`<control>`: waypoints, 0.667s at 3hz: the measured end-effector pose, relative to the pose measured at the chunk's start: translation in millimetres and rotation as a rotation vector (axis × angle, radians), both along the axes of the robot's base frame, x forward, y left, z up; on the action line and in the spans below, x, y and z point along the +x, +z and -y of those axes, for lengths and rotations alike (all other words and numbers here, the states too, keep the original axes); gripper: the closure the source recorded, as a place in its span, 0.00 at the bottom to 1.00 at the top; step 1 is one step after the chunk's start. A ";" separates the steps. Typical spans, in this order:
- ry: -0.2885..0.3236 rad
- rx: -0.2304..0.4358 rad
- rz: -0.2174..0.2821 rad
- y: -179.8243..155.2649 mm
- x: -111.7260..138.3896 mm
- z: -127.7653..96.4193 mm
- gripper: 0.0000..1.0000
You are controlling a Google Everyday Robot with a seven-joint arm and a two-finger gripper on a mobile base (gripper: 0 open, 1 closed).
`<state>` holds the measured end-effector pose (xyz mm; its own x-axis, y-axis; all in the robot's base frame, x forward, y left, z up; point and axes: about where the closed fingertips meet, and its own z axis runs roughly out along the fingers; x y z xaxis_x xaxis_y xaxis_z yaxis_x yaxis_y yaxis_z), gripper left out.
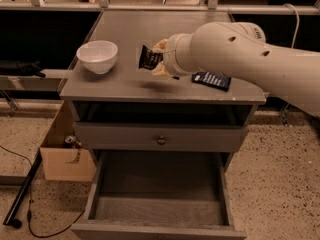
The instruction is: Pick rxbar chocolate from middle drawer and place on counter
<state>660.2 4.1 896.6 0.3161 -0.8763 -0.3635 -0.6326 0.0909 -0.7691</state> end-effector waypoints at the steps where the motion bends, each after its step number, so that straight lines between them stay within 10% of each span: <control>1: -0.015 -0.006 0.006 -3.7 8.1 5.9 1.00; 2: -0.015 -0.006 0.006 -3.7 8.1 6.0 0.82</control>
Offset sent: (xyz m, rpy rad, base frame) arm 0.0063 -0.0049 -0.0022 -0.0046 -0.0059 -0.0123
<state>668.3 -1.8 892.8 0.3048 -0.8833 -0.3562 -0.6265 0.0958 -0.7735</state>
